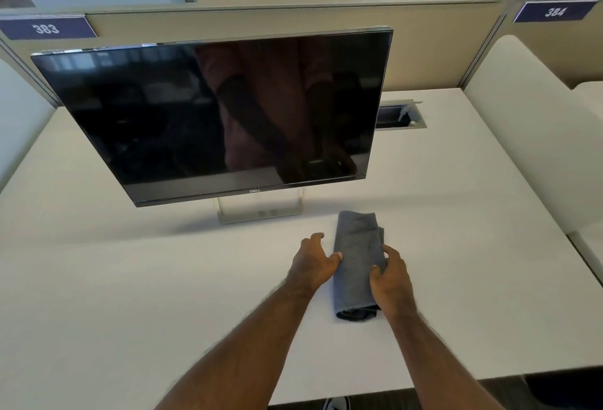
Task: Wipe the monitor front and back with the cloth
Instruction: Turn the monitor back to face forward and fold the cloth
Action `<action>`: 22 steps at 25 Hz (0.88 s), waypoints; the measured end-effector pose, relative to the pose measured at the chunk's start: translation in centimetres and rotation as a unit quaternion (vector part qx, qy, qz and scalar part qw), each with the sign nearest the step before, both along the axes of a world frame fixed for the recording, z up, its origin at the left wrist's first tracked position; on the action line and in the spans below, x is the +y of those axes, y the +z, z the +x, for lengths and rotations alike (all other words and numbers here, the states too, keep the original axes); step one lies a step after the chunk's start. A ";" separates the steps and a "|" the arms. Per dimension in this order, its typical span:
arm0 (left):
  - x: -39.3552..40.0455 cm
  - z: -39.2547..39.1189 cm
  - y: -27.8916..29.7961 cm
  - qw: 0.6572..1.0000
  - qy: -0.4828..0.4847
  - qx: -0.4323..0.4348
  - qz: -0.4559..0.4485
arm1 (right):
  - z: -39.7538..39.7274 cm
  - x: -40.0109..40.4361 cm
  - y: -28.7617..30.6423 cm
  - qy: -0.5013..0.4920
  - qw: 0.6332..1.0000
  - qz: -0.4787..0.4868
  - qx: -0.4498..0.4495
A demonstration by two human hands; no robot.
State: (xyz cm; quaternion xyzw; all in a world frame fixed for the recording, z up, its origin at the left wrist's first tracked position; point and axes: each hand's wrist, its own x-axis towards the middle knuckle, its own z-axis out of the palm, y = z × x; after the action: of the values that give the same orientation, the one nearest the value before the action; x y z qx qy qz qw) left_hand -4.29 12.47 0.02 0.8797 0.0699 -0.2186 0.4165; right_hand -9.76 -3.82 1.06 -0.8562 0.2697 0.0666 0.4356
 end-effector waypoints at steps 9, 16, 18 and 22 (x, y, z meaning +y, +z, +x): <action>-1.5 -1.4 -0.2 0.997 0.007 0.073 -0.029 | -1.7 2.0 -0.6 0.078 0.992 -0.100 0.014; -2.6 -1.7 0.5 0.955 0.080 0.177 -0.226 | -1.5 0.3 -0.4 0.021 1.000 0.005 0.000; -3.0 -1.7 0.9 0.932 0.105 0.199 -0.283 | -1.3 0.0 -0.4 0.018 1.000 -0.014 0.015; -3.6 -1.1 1.6 0.884 0.160 0.205 -0.387 | -0.6 -1.6 0.5 -0.062 0.983 0.173 -0.003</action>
State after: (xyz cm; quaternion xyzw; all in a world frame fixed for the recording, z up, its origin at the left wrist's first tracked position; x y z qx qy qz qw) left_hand -5.43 8.84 1.65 0.5606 0.2031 -0.3345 0.7298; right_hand -10.35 -5.40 1.52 -0.7497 0.3057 0.0824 0.5812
